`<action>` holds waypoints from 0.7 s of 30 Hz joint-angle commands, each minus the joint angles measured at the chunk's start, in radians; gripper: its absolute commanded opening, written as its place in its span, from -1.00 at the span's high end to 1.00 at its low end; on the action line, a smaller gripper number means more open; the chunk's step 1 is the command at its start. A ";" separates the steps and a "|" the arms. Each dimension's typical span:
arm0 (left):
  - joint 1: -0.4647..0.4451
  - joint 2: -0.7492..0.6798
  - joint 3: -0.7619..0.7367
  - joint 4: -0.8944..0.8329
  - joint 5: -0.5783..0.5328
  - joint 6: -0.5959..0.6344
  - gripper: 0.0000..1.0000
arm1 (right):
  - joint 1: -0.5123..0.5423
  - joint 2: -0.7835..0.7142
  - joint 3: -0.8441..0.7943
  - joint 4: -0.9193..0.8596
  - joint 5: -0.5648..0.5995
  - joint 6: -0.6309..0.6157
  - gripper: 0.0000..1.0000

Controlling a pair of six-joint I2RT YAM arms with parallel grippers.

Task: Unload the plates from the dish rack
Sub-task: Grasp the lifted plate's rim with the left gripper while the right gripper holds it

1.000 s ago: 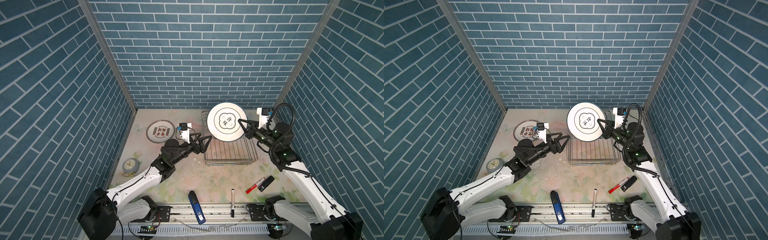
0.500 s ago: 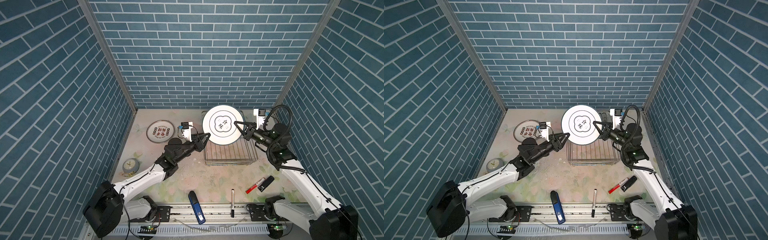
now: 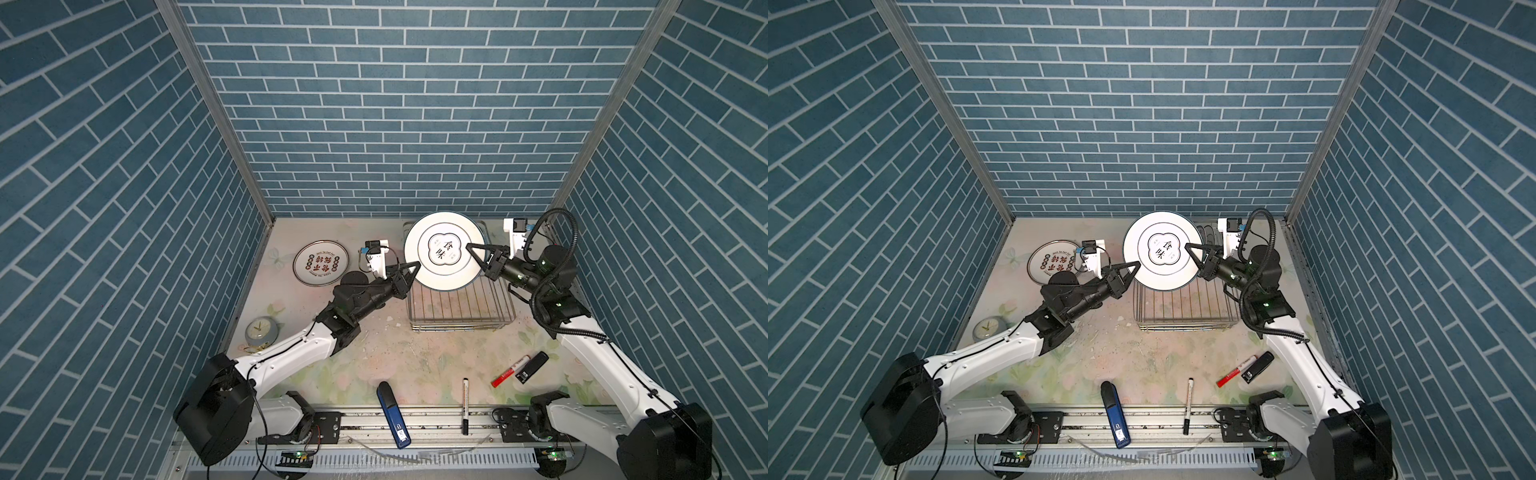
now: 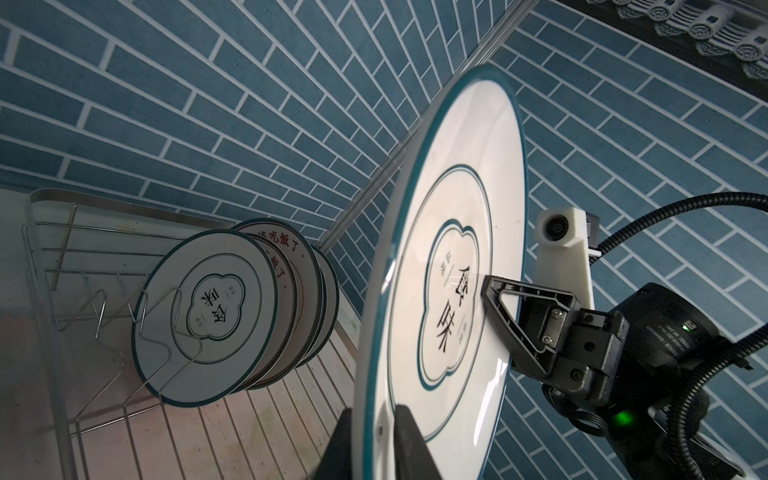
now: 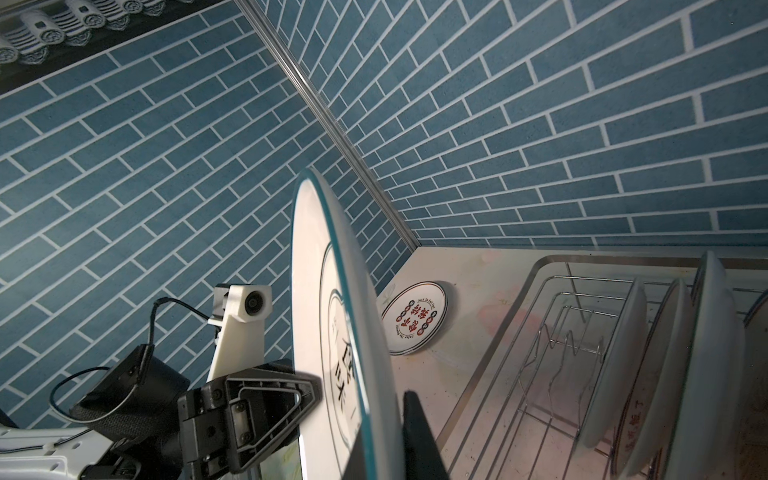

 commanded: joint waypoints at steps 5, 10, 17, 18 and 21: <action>-0.002 0.018 0.041 -0.011 0.018 -0.006 0.96 | 0.002 0.000 -0.005 0.020 0.038 -0.026 1.00; -0.002 0.010 0.021 0.005 0.000 -0.006 1.00 | 0.002 0.010 0.006 -0.019 0.073 -0.053 1.00; 0.000 0.026 0.031 0.016 0.013 -0.061 1.00 | 0.001 0.047 0.025 -0.032 0.062 -0.062 0.73; 0.000 0.028 0.032 0.011 0.010 -0.067 1.00 | 0.002 0.053 0.029 -0.033 0.055 -0.061 0.68; 0.000 0.024 0.038 -0.021 -0.014 -0.071 1.00 | 0.002 0.065 0.038 -0.036 0.040 -0.055 0.32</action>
